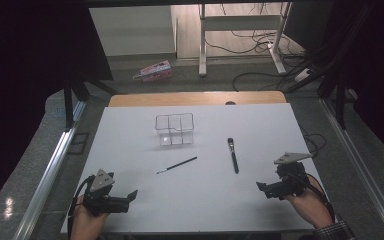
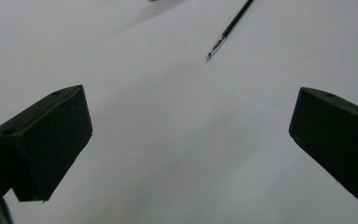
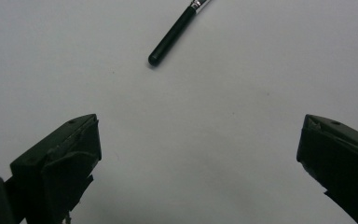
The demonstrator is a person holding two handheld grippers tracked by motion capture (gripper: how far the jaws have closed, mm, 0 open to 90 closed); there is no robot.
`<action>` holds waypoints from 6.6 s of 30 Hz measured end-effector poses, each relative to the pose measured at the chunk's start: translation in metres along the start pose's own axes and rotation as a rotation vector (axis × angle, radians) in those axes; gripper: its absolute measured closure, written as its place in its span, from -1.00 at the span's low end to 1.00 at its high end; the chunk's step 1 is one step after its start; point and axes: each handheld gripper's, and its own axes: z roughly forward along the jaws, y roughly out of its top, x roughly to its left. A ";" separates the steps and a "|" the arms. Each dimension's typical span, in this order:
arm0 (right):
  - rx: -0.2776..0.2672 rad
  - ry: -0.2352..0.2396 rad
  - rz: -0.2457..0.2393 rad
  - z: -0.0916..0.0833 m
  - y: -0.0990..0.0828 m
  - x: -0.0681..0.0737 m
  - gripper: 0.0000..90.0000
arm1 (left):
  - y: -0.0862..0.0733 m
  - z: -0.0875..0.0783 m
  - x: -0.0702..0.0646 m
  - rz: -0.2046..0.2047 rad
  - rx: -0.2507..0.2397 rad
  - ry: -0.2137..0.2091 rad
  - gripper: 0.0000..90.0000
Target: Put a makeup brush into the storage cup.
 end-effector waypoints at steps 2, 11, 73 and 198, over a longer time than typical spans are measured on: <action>0.009 -0.006 -0.003 -0.001 0.003 -0.001 -1.00 | 0.000 0.000 0.000 0.001 0.006 0.001 -1.00; 0.054 0.000 0.011 0.002 0.013 -0.007 -1.00 | 0.000 0.001 0.000 -0.003 0.016 -0.001 -1.00; 0.265 0.025 0.031 0.064 0.093 0.002 -0.99 | 0.000 0.002 -0.001 0.007 0.020 0.003 -1.00; 0.098 0.065 -0.079 0.062 0.052 0.001 0.77 | -0.002 0.002 0.000 0.039 -0.060 -0.107 -0.99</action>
